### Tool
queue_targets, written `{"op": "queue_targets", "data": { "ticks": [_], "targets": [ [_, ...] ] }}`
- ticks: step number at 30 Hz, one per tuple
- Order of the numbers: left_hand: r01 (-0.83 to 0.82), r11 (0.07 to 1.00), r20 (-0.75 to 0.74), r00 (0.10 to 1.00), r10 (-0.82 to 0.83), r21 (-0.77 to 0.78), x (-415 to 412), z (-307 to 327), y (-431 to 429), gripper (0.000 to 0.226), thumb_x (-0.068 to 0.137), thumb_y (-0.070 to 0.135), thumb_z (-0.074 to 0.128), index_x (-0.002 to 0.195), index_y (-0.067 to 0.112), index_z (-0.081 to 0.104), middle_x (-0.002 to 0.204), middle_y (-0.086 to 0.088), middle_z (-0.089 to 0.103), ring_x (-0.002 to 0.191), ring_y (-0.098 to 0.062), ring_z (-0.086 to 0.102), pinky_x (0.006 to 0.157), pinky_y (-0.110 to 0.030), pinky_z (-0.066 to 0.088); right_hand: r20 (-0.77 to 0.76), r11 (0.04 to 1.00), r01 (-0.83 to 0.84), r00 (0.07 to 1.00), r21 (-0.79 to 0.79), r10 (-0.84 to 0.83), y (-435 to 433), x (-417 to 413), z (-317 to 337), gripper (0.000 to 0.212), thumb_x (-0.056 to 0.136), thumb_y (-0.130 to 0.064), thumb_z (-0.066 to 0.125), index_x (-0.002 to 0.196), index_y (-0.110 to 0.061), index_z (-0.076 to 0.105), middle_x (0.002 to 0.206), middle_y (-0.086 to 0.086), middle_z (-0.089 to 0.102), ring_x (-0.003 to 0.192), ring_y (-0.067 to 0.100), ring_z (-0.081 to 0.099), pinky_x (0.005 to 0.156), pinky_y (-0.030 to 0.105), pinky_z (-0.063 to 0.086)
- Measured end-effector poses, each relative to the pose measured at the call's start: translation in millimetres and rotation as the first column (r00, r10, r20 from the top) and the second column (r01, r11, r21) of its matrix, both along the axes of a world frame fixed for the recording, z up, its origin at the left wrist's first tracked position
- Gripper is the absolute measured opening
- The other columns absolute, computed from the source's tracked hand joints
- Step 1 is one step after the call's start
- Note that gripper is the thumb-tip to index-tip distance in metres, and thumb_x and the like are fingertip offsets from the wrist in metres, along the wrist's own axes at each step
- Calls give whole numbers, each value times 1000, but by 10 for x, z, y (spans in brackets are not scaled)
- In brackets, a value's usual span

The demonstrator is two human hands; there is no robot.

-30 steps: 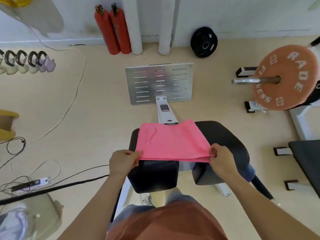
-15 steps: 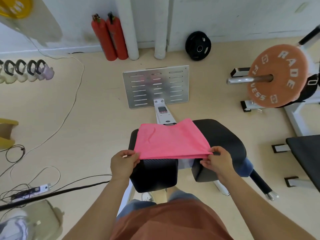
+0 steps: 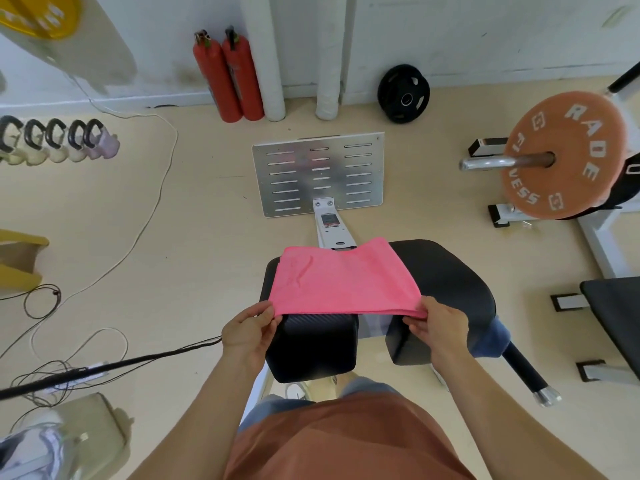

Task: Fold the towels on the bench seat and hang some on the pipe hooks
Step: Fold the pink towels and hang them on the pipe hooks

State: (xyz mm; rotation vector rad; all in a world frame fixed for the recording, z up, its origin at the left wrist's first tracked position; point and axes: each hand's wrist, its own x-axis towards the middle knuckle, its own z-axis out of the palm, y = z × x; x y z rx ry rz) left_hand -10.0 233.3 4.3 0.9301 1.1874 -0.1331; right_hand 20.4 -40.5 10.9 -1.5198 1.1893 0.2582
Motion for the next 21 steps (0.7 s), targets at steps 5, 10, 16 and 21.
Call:
{"op": "queue_targets", "data": {
  "ticks": [5,10,16,21],
  "targets": [
    [-104,991,-14,995,103,-89,10,-12,-48,21,90,-8,53,109,-4,63,108,-18,61,75,-17,60,59,-15,56,-34,998,-57,998,-7,57,50,3,57,14,82,8,63,73,-2,60,78,17,62,67,21,61,63,30,58],
    [-188,959,-15,982,189,-213,5,32,-72,24,95,-7,42,105,1,62,104,-16,58,72,-14,55,56,-13,54,-52,787,333,932,520,-360,87,79,147,7,87,13,55,89,7,59,89,20,58,86,27,59,59,32,60],
    [231,971,163,957,-239,65,6,214,-55,40,81,-17,54,105,11,68,101,-11,68,86,-19,64,77,-21,55,-48,611,403,858,682,-512,-21,275,344,25,95,1,50,120,5,52,120,22,54,105,32,58,57,37,61],
    [582,375,-139,652,-745,721,173,412,-126,32,80,7,68,87,38,72,94,6,72,89,-13,64,87,-24,47,130,996,64,989,63,-72,-14,490,510,53,93,-47,51,66,-1,53,67,13,54,76,33,55,67,35,47]
  ]
}}
